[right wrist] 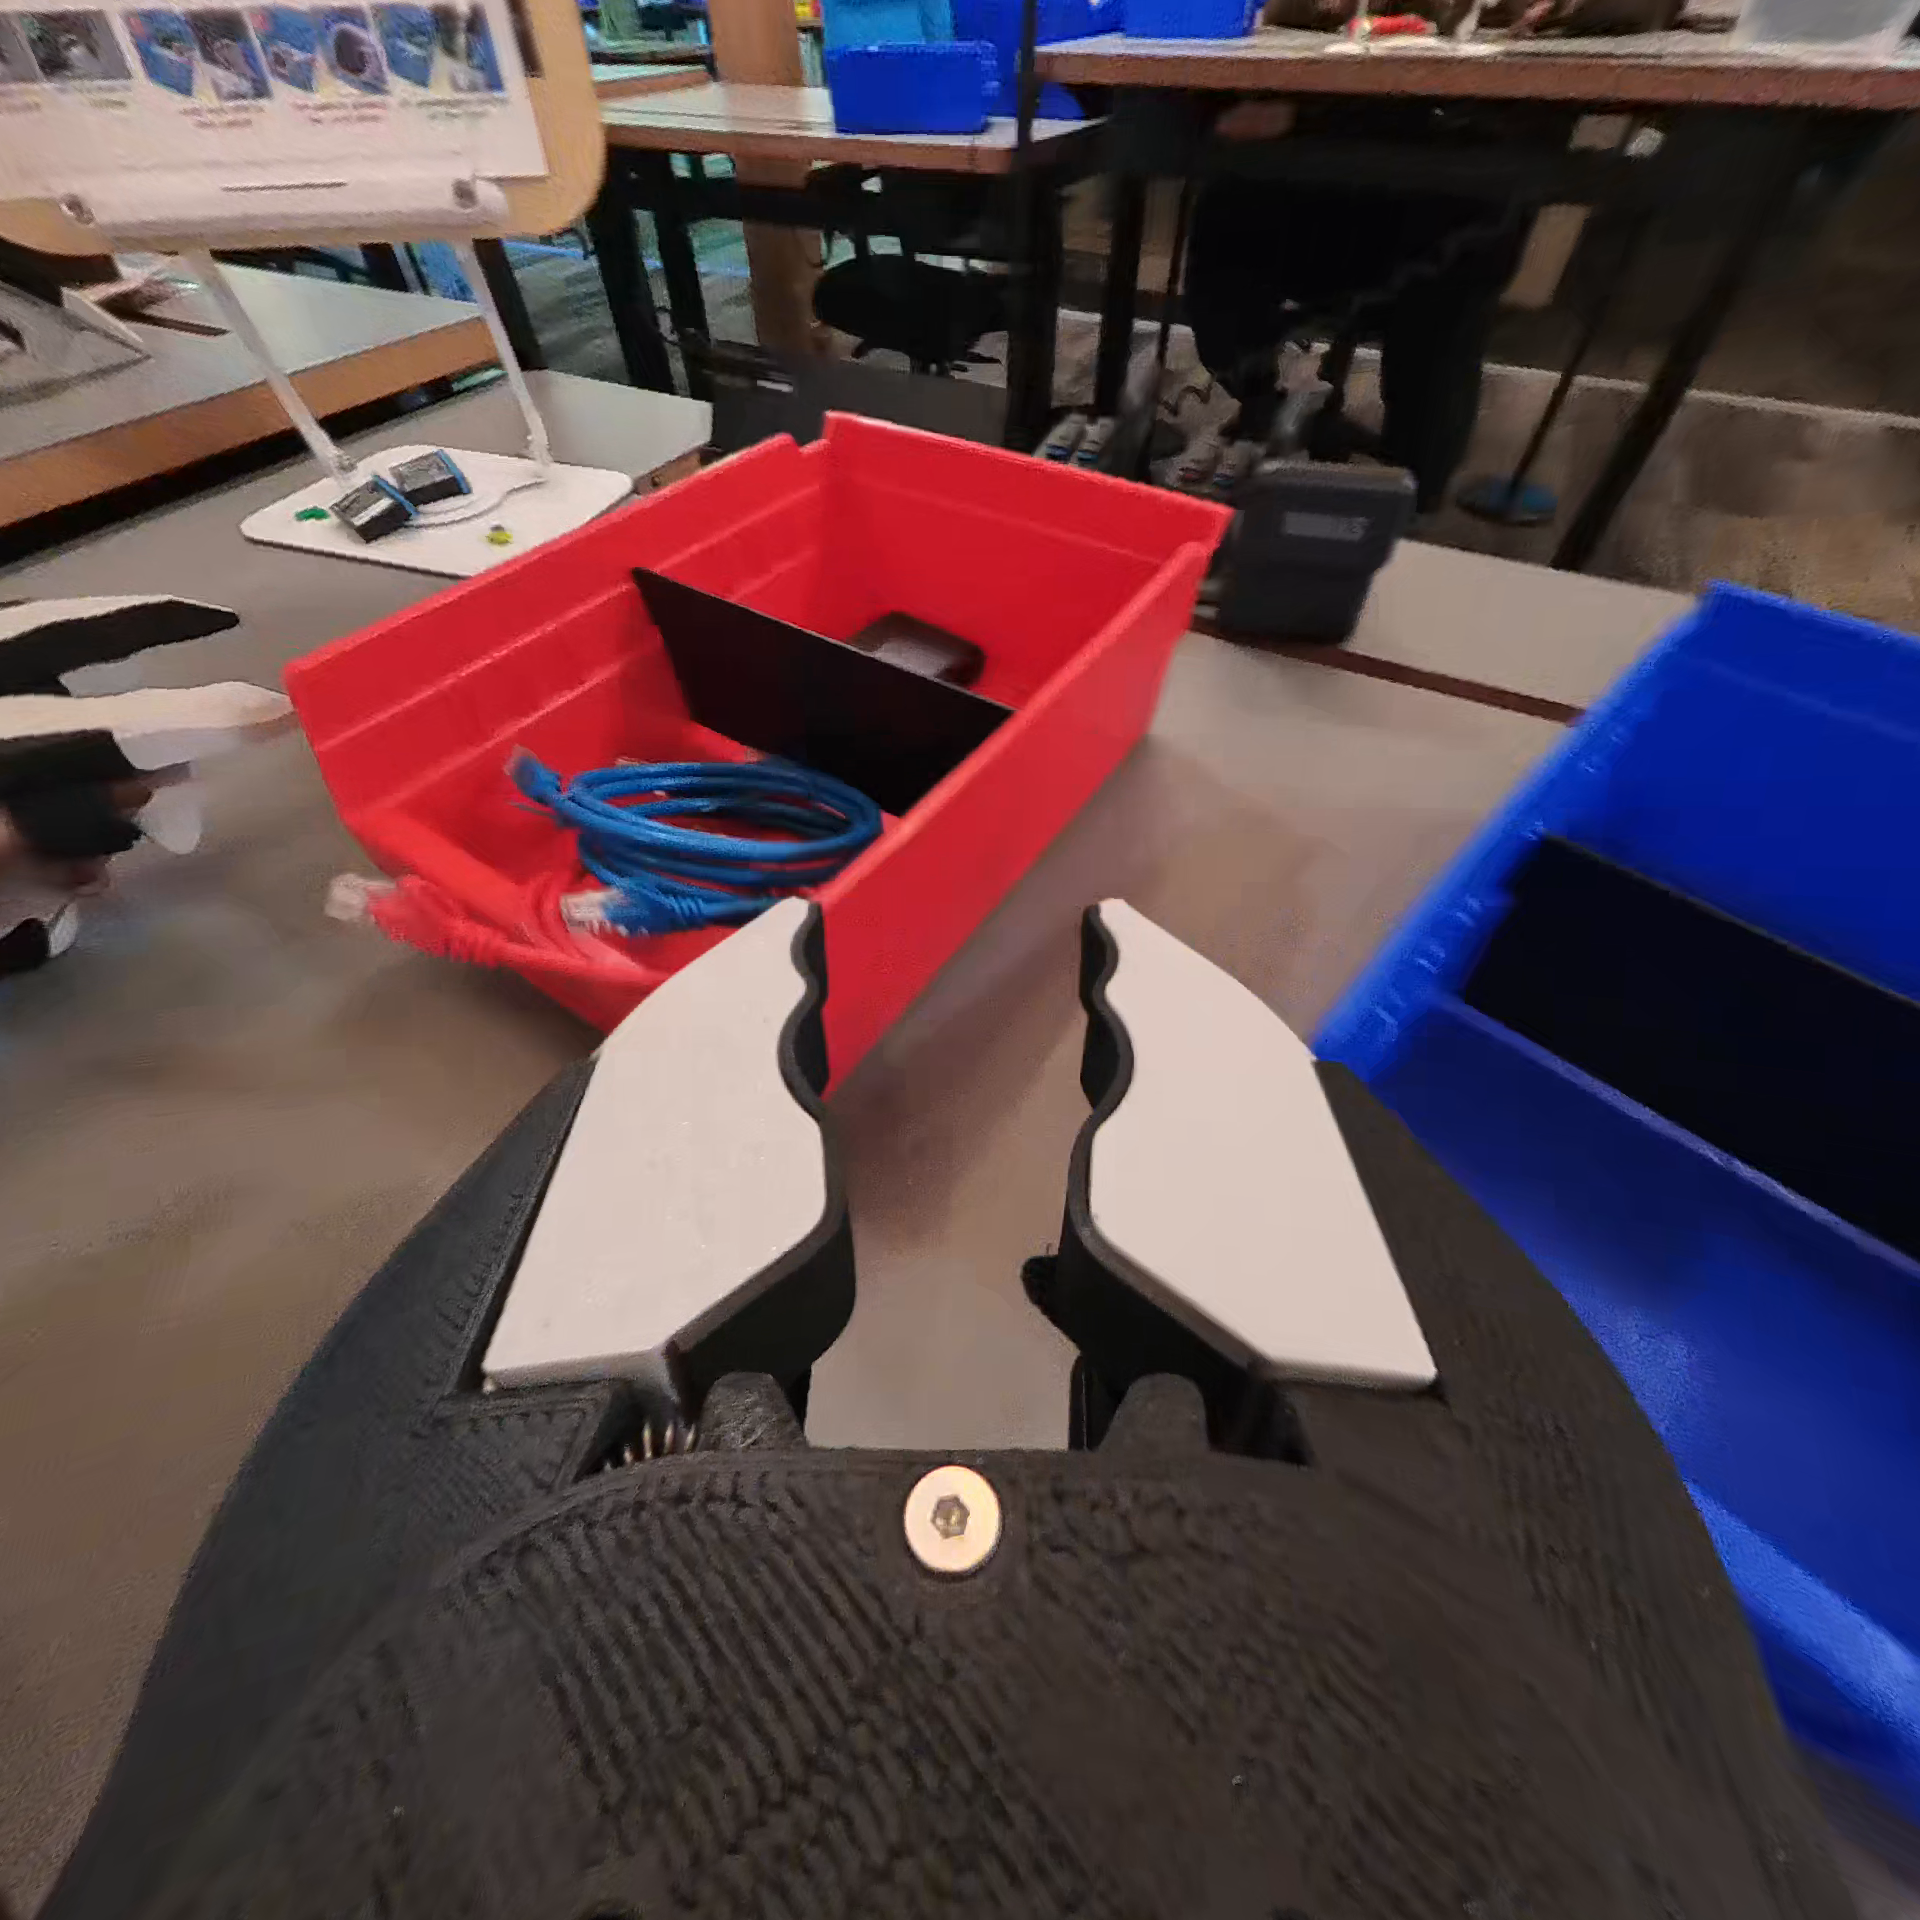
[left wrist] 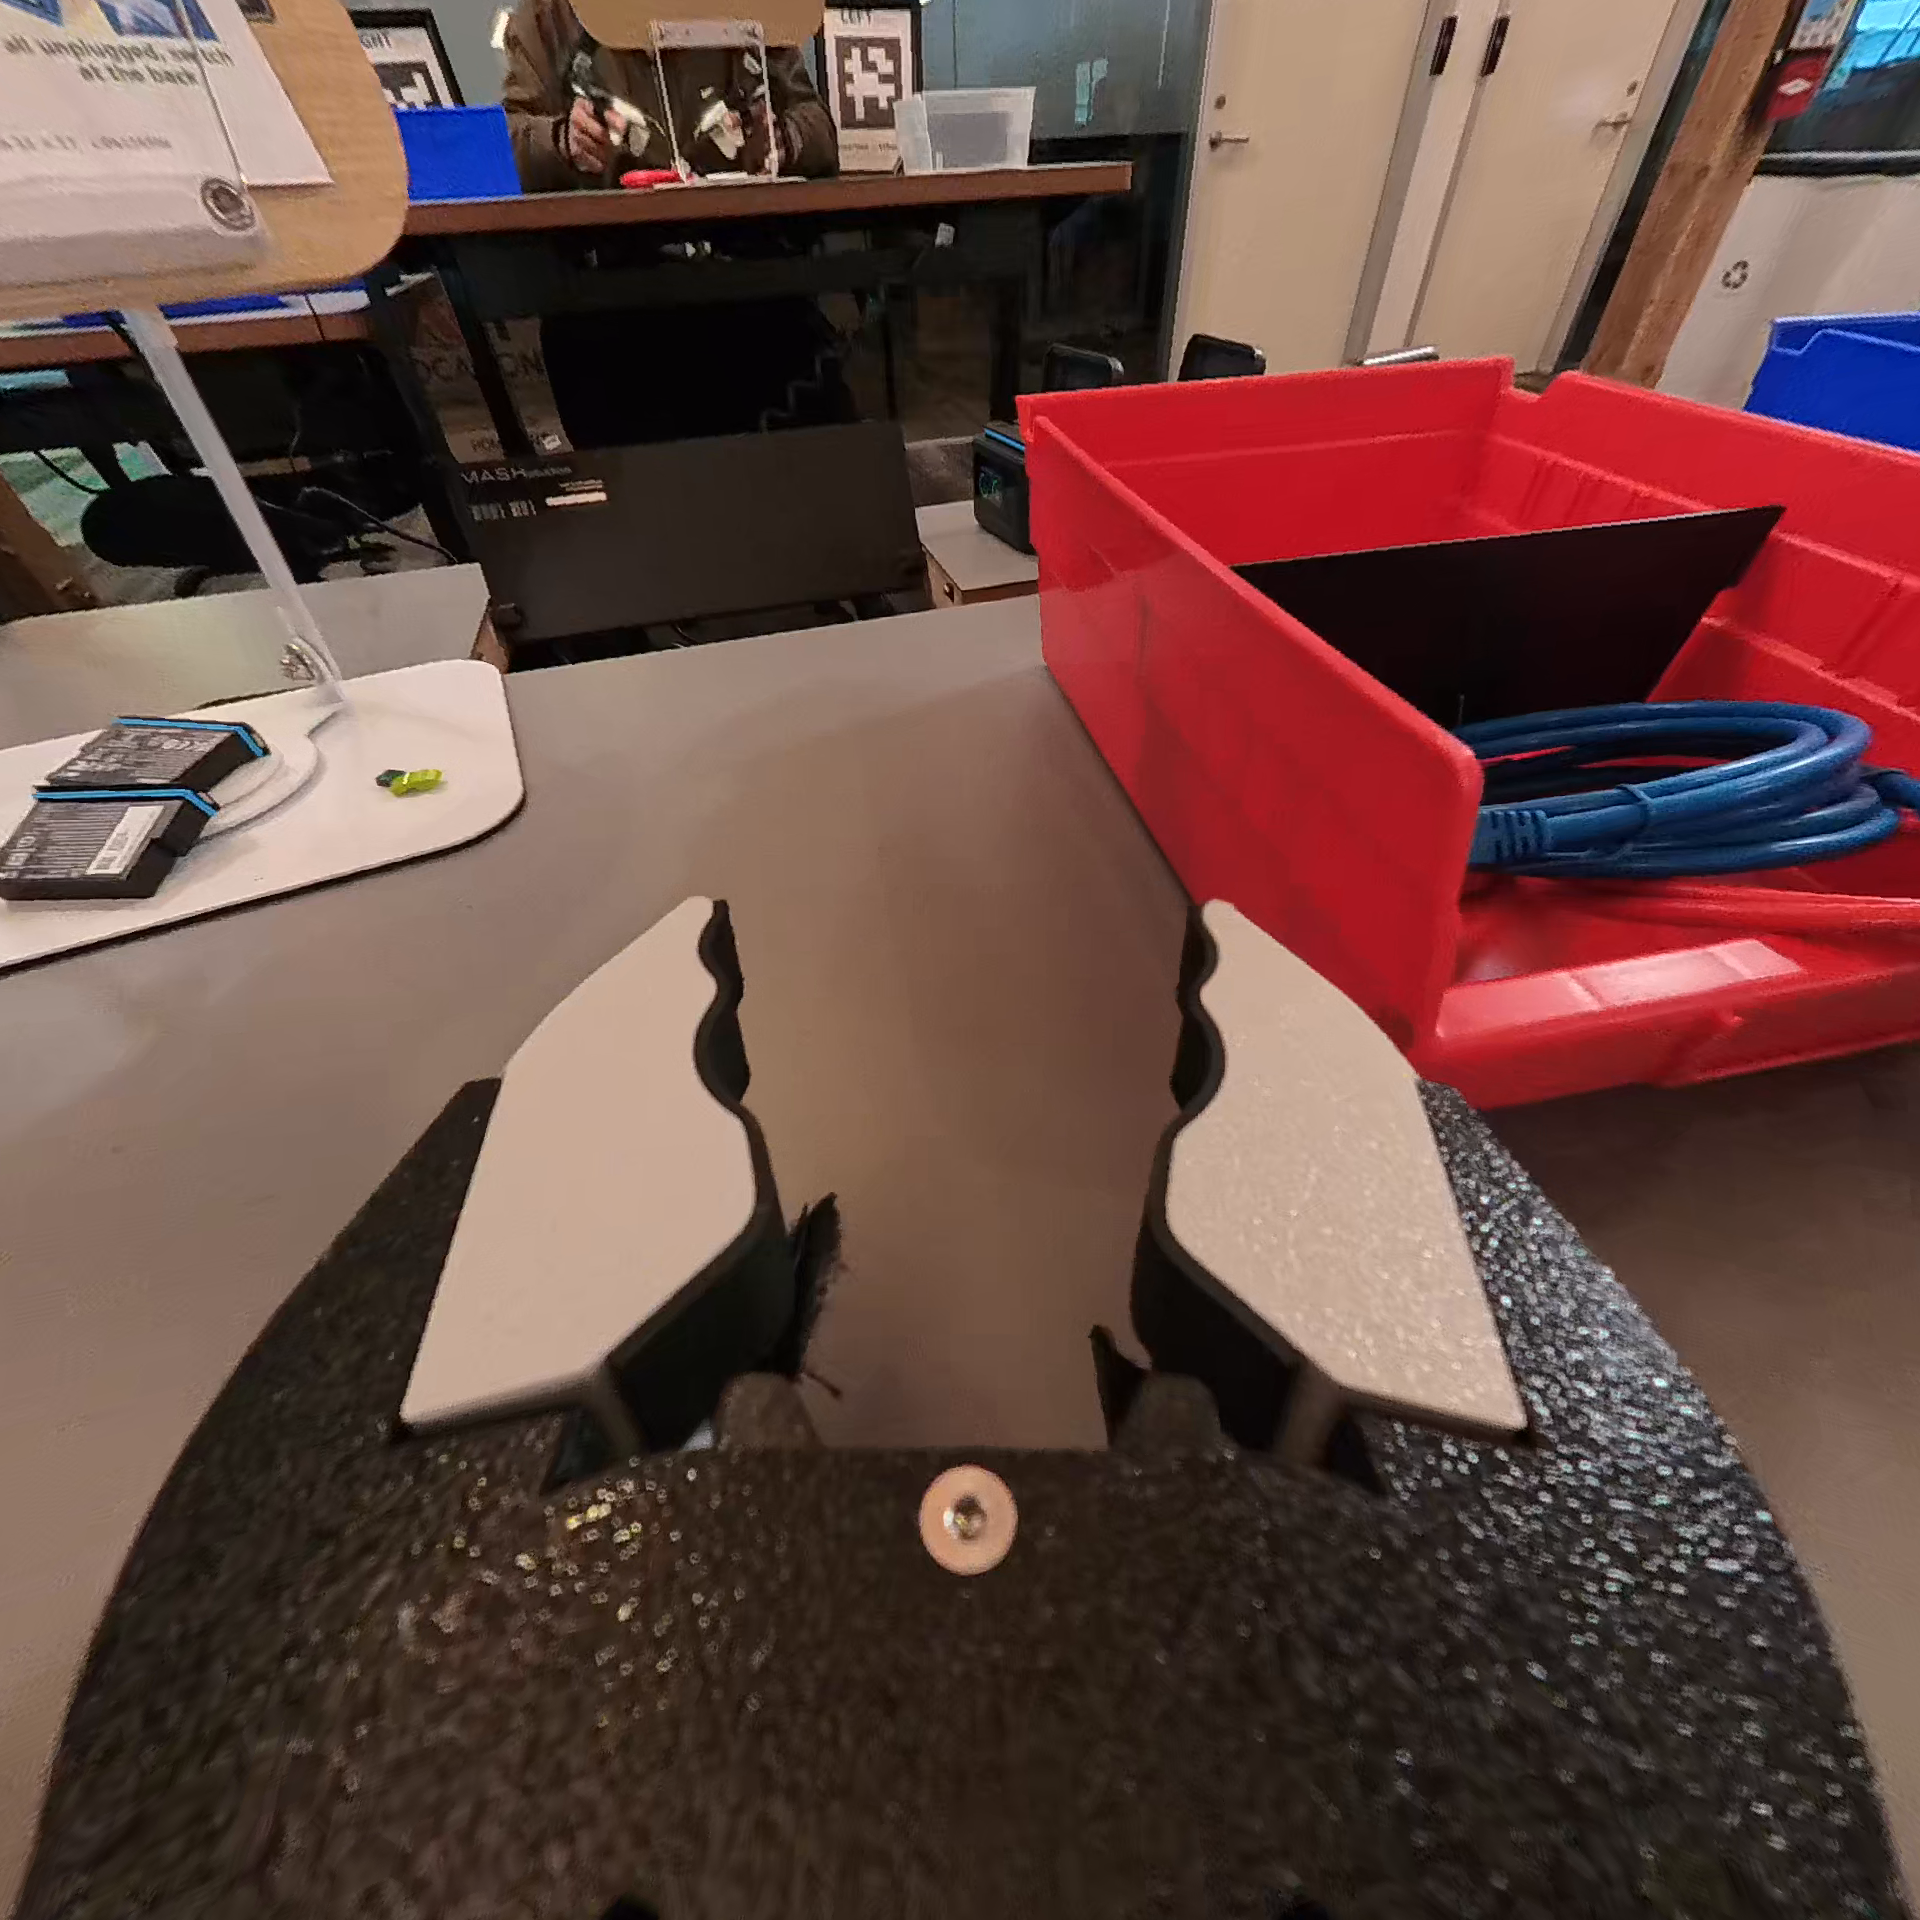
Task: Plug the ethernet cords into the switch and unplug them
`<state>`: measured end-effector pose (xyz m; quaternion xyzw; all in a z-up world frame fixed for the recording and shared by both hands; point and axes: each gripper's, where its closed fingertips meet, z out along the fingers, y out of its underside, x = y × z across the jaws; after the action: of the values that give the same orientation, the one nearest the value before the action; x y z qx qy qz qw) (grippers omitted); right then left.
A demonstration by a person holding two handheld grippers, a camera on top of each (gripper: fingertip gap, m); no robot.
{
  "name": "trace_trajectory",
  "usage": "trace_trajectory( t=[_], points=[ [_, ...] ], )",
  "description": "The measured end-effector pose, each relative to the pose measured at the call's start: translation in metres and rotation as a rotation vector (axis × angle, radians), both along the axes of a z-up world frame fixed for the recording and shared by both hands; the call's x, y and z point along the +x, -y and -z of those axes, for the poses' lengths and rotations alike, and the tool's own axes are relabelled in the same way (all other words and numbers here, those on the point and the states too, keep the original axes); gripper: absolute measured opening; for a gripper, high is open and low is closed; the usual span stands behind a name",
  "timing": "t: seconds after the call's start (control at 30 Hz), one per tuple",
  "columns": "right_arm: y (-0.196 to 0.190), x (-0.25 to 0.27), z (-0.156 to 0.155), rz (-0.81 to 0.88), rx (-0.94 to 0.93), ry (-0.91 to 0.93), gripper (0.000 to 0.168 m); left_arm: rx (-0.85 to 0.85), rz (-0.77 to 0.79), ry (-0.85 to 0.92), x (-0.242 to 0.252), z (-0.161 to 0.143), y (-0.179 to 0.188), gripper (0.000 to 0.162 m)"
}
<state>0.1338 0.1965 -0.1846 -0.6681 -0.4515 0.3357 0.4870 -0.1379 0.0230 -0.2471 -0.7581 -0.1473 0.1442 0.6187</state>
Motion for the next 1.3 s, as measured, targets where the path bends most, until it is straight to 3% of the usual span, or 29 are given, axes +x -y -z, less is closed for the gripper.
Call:
trace_trajectory(
  t=[0.1, 0.3, 0.67, 0.93, 1.0, 1.17, 1.3],
  points=[
    [0.001, -0.036, 0.007, -0.019, -0.002, 0.018, 0.050, 0.016, -0.009, -0.005, -0.002, -0.002, 0.004, 0.079],
    [0.000, -0.073, 0.039, -0.113, -0.179, 0.145, 0.057, 0.016, -0.011, -0.031, 0.000, -0.003, 0.004, 0.077],
    [-0.023, -0.097, 0.052, -0.158, -0.070, 0.256, 0.039, -0.002, 0.001, -0.095, 0.006, -0.004, 0.002, 0.075],
    [0.002, -0.109, 0.051, -0.282, -0.020, 0.277, 0.049, 0.021, -0.023, -0.105, 0.002, -0.007, 0.006, 0.073],
    [0.000, -0.104, 0.036, -0.302, 0.033, 0.250, 0.048, 0.030, -0.040, -0.109, -0.001, -0.009, 0.008, 0.072],
    [-0.023, -0.104, -0.037, -0.314, 0.309, 0.145, 0.034, 0.049, -0.051, -0.105, -0.003, -0.011, 0.009, 0.070],
    [-0.057, -0.120, -0.088, -0.193, 0.444, 0.116, 0.031, 0.042, -0.060, -0.127, -0.004, -0.011, 0.009, 0.070]
  ],
)
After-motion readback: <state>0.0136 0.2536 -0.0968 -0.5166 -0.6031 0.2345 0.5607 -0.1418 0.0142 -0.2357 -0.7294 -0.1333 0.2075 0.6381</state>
